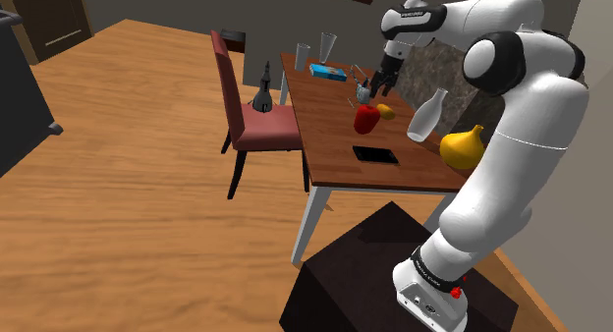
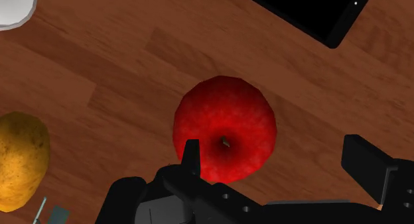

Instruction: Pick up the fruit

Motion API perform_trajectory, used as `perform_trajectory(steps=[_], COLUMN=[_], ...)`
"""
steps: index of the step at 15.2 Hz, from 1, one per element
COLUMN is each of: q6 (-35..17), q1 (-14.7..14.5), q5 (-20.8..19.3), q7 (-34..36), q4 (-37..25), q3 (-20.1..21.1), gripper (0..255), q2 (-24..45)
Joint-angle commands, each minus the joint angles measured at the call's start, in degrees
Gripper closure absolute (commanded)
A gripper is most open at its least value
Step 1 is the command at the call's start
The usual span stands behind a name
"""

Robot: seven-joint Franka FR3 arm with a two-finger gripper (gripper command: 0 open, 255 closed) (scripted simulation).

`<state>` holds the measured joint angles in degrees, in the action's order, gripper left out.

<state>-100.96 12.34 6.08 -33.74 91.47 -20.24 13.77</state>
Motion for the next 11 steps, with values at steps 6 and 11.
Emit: perform_trajectory(steps=[6,11], q6=[-1.38,-3.96], q1=[1.57,1.49], q5=[1.50,1.70], q7=[-2.23,-2.42], q4=[-3.30,-1.06], q3=[-0.10,0.00], gripper=[0,0], q2=[5.36,5.74])
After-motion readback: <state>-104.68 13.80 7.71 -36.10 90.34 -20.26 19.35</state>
